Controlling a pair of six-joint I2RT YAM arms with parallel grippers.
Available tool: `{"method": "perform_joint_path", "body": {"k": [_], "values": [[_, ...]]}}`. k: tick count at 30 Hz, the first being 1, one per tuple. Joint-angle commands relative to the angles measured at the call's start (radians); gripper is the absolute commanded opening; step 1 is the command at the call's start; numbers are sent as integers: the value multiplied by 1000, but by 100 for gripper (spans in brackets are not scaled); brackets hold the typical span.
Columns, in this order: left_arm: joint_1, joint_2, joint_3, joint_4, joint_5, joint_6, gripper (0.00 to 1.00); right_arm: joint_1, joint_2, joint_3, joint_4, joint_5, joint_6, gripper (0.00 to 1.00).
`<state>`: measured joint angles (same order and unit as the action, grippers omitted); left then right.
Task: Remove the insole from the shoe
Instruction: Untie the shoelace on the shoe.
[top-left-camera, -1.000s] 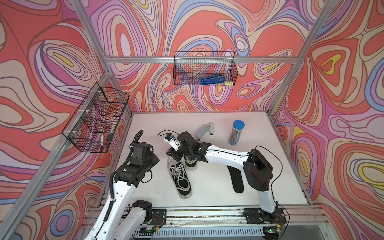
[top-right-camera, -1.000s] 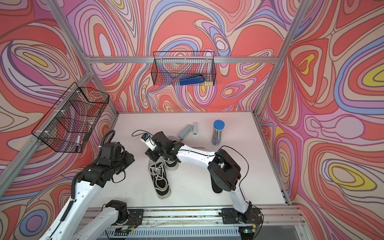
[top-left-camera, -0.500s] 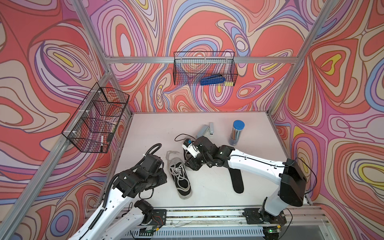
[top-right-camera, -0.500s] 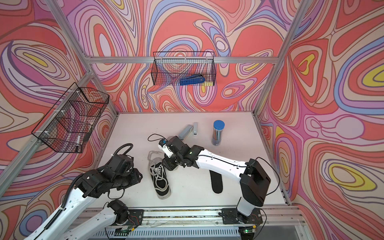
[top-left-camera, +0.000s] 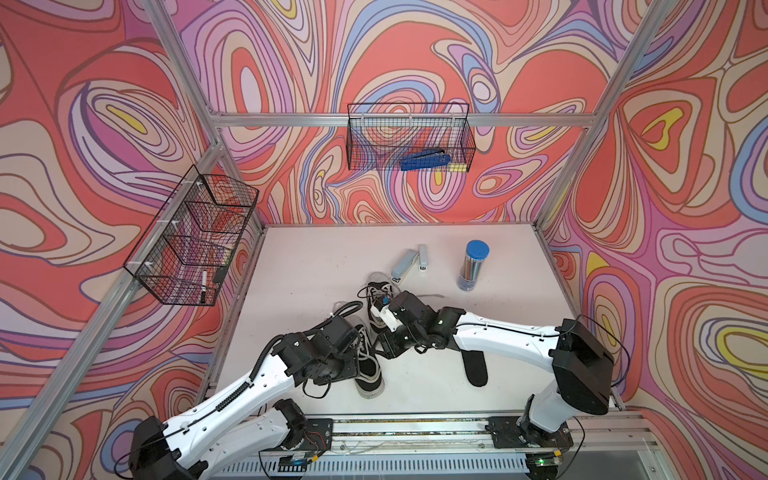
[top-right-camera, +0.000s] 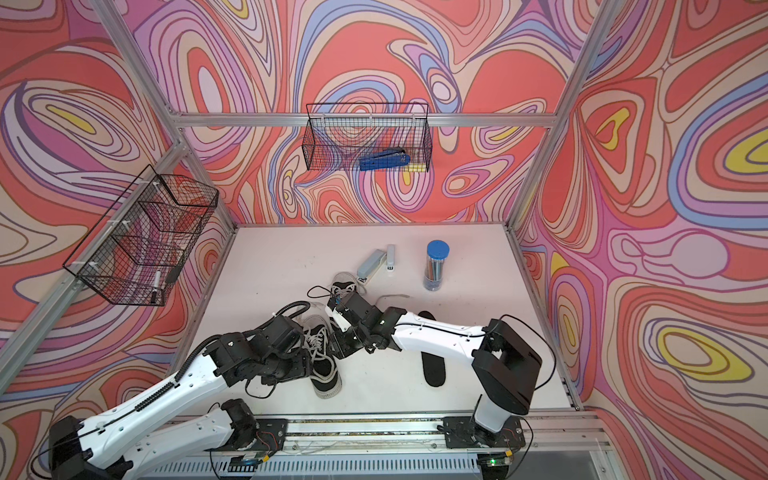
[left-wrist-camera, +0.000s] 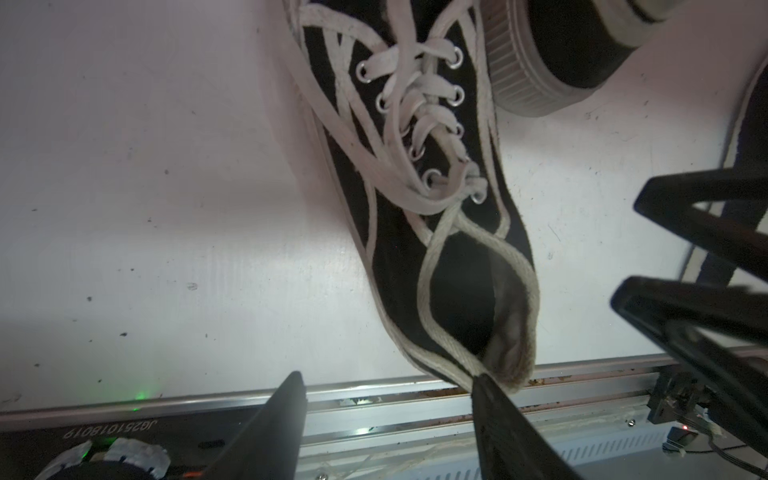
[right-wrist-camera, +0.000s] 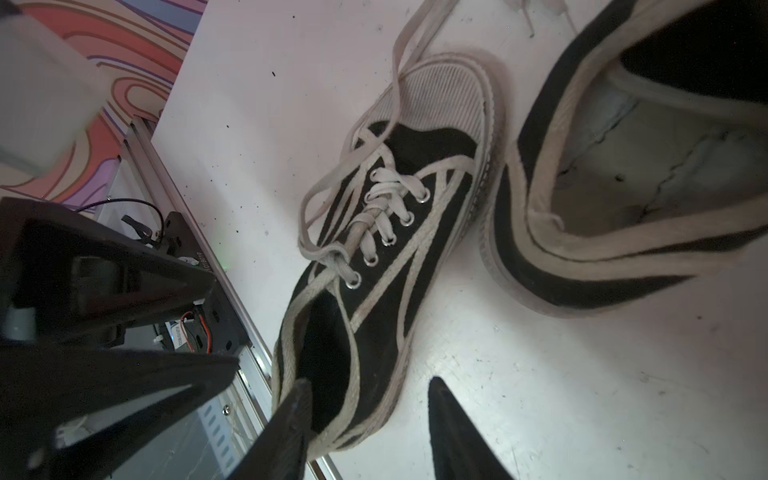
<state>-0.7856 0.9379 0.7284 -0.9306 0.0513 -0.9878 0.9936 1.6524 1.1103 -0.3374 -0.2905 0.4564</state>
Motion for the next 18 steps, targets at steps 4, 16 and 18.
{"method": "perform_joint_path", "body": {"k": [4, 16, 18], "values": [[24, 29, -71, 147, 13, -15, 64, 17, 49, -37, 106, -40, 80, 48], [119, 91, -145, 238, 46, 3, 45, 31, 167, 4, 133, -43, 96, 47], [128, 96, -149, 248, 50, 6, 40, 33, 180, 18, 121, -30, 97, 45]]}}
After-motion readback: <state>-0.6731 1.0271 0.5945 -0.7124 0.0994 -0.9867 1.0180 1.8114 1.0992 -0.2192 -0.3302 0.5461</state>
